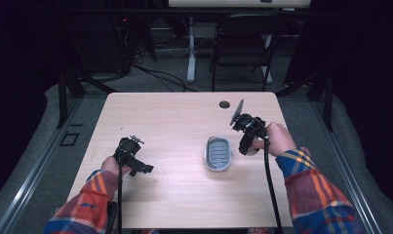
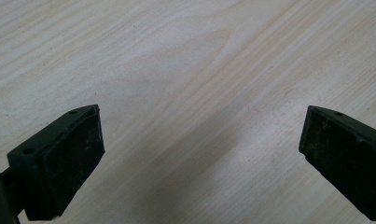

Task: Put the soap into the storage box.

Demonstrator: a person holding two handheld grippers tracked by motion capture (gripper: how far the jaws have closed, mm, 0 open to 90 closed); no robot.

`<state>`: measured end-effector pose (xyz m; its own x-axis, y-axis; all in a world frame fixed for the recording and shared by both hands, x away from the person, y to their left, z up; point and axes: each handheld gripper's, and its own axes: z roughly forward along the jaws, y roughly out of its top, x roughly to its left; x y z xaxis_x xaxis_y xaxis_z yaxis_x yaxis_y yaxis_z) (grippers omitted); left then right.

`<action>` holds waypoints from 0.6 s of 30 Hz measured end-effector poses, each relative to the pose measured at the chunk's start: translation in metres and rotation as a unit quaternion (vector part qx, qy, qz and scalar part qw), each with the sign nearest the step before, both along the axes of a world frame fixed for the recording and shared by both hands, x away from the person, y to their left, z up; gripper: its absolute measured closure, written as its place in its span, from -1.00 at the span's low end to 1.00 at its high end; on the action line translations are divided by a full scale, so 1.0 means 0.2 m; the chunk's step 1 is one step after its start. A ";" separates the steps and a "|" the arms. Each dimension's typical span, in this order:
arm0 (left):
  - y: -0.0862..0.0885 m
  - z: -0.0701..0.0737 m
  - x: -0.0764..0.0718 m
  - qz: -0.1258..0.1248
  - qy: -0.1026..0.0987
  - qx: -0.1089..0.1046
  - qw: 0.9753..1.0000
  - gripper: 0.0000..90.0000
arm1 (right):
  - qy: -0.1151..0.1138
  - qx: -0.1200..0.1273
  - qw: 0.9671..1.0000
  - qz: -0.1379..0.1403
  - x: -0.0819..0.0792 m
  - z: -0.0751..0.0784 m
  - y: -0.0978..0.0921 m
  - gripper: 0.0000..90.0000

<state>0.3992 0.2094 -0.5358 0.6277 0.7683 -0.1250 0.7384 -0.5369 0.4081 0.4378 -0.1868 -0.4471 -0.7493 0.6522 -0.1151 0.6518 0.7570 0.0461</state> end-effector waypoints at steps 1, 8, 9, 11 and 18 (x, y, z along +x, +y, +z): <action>0.00 0.00 0.00 0.000 0.000 0.000 1.000 -1.00 | 0.000 0.002 1.000 0.001 0.00 0.00 0.01 -0.45; 0.00 0.00 0.00 0.000 -0.001 0.000 1.000 -1.00 | -0.001 0.003 1.000 0.004 0.01 0.01 0.03 -0.45; 0.00 0.00 0.00 0.000 0.000 0.000 1.000 -1.00 | 0.001 -0.001 1.000 0.007 0.01 0.02 0.04 -0.45; 0.00 0.00 0.00 0.000 -0.001 0.000 1.000 -1.00 | -0.002 0.004 1.000 0.005 0.01 0.02 0.04 -0.45; 0.00 0.00 0.00 0.002 -0.001 0.001 1.000 -1.00 | -0.006 0.003 1.000 0.014 0.02 0.04 0.08 -0.45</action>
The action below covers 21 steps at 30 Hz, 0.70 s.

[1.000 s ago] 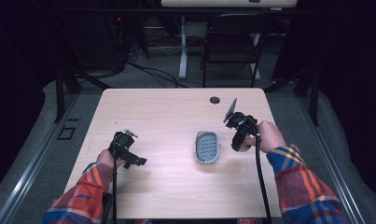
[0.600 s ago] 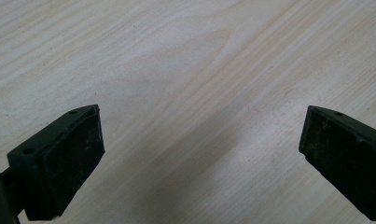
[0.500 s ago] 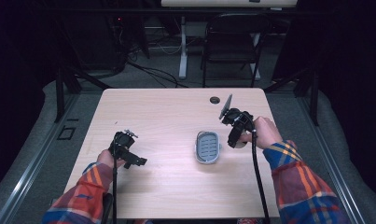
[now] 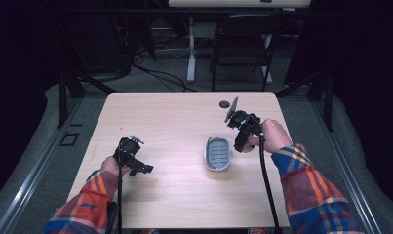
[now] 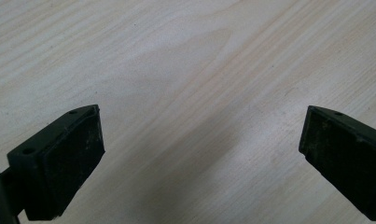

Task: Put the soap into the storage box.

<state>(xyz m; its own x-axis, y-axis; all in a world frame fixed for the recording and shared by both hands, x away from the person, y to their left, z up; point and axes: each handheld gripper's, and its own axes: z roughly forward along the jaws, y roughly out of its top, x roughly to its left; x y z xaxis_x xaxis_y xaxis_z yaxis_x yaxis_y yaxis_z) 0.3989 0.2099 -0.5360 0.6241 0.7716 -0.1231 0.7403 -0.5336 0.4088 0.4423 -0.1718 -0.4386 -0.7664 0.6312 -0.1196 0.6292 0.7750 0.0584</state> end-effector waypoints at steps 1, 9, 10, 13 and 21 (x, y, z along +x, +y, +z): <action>0.00 0.00 0.00 0.000 0.000 0.000 1.000 -1.00 | -0.001 -0.001 1.000 0.002 0.00 0.00 0.01 -0.45; 0.00 0.00 0.00 -0.003 0.000 0.001 1.000 -1.00 | -0.001 0.003 1.000 0.010 0.01 0.02 0.06 -0.45; 0.00 0.00 0.00 -0.004 0.001 0.002 1.000 -1.00 | -0.003 0.003 1.000 0.010 0.01 0.02 0.07 -0.45; 0.00 0.00 0.00 -0.005 0.001 0.003 1.000 -1.00 | -0.003 -0.002 1.000 0.019 0.01 0.02 0.10 -0.45; 0.00 0.00 0.00 -0.001 0.001 0.003 1.000 -1.00 | -0.010 0.007 0.999 0.030 0.02 0.04 0.16 -0.45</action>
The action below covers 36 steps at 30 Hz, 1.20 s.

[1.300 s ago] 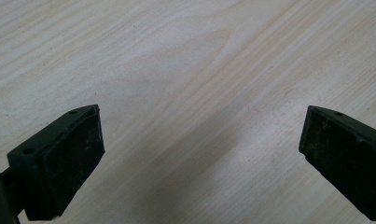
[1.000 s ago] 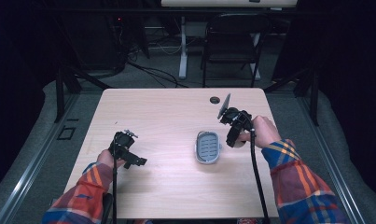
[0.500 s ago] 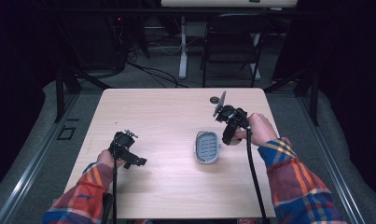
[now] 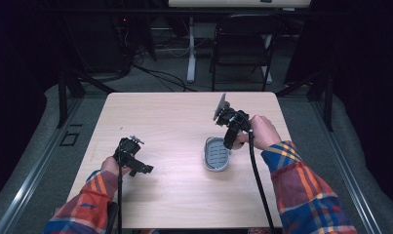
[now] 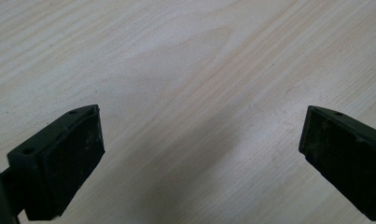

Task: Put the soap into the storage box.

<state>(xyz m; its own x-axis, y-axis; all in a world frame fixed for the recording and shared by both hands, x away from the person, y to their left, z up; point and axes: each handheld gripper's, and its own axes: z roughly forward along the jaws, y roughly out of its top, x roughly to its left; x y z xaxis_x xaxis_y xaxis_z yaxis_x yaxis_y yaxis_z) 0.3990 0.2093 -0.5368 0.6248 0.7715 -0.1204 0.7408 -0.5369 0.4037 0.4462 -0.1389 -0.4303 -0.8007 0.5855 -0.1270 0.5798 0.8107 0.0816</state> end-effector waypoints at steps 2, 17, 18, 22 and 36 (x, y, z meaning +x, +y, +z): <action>0.00 0.00 0.00 -0.002 0.001 0.001 1.000 -1.00 | 0.004 -0.003 1.000 0.002 0.00 0.00 0.01 -0.45; 0.00 0.00 0.00 -0.004 0.000 0.000 1.000 -1.00 | 0.015 0.009 1.000 0.013 0.03 -0.06 0.10 -0.45; 0.00 0.00 0.00 -0.003 0.001 -0.001 1.000 -1.00 | 0.016 0.011 1.000 0.015 0.03 -0.07 0.12 -0.45; 0.00 0.00 0.00 -0.004 0.002 0.000 1.000 -1.00 | 0.017 0.016 1.000 0.018 0.04 -0.08 0.13 -0.45; 0.00 0.00 0.00 -0.008 0.000 0.001 1.000 -1.00 | 0.043 0.014 0.999 0.016 0.08 -0.24 0.18 -0.45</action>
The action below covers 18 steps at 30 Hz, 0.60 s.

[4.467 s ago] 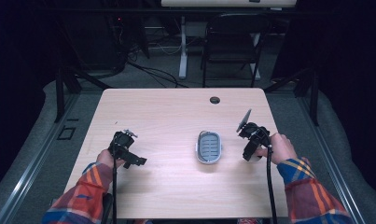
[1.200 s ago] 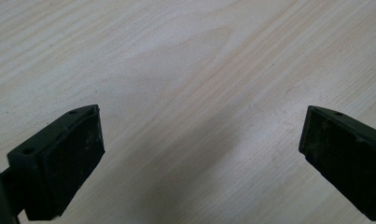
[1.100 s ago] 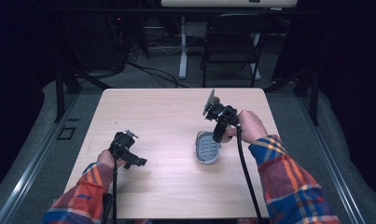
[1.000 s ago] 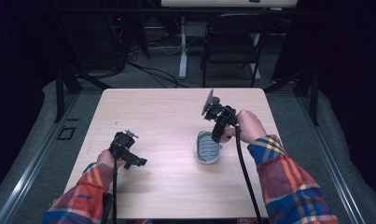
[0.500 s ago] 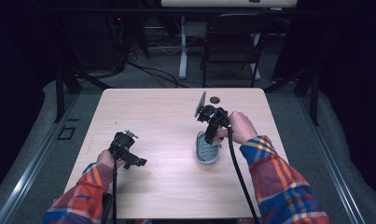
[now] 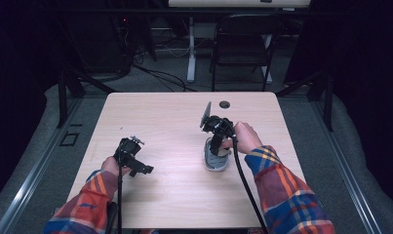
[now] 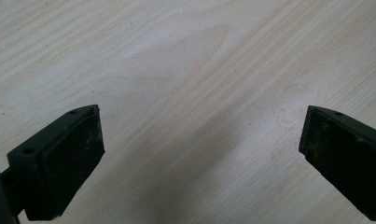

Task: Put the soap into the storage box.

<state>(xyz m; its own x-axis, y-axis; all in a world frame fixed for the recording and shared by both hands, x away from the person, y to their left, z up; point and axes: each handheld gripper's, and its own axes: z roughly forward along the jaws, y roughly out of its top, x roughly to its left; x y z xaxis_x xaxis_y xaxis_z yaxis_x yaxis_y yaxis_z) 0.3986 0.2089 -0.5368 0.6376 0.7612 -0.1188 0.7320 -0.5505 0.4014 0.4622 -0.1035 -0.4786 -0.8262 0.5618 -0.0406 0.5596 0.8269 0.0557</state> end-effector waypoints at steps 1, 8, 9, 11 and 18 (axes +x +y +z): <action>0.00 0.00 0.00 0.001 0.001 -0.001 1.000 -1.00 | -0.001 0.002 1.000 0.000 0.00 -0.01 0.00 -0.45; 0.00 0.00 0.00 0.000 0.003 0.000 1.000 -1.00 | 0.005 -0.013 1.000 0.007 0.00 -0.07 0.02 -0.45; 0.00 0.00 0.00 0.001 0.001 0.000 1.000 -1.00 | 0.006 -0.012 1.000 0.008 0.00 -0.08 0.03 -0.45; 0.00 0.00 0.00 0.000 0.000 0.001 1.000 -1.00 | 0.006 -0.016 1.000 0.010 0.00 -0.09 0.03 -0.45; 0.00 0.00 0.00 0.000 0.003 0.001 1.000 -1.00 | 0.006 -0.014 1.000 0.013 0.00 -0.13 0.03 -0.46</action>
<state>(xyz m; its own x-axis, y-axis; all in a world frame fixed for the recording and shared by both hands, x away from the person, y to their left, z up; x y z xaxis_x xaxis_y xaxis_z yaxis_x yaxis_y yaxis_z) 0.3986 0.2090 -0.5371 0.6375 0.7610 -0.1205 0.7337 -0.5520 0.3962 0.4624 -0.0970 -0.5038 -0.8416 0.5383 -0.0453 0.5376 0.8428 0.0257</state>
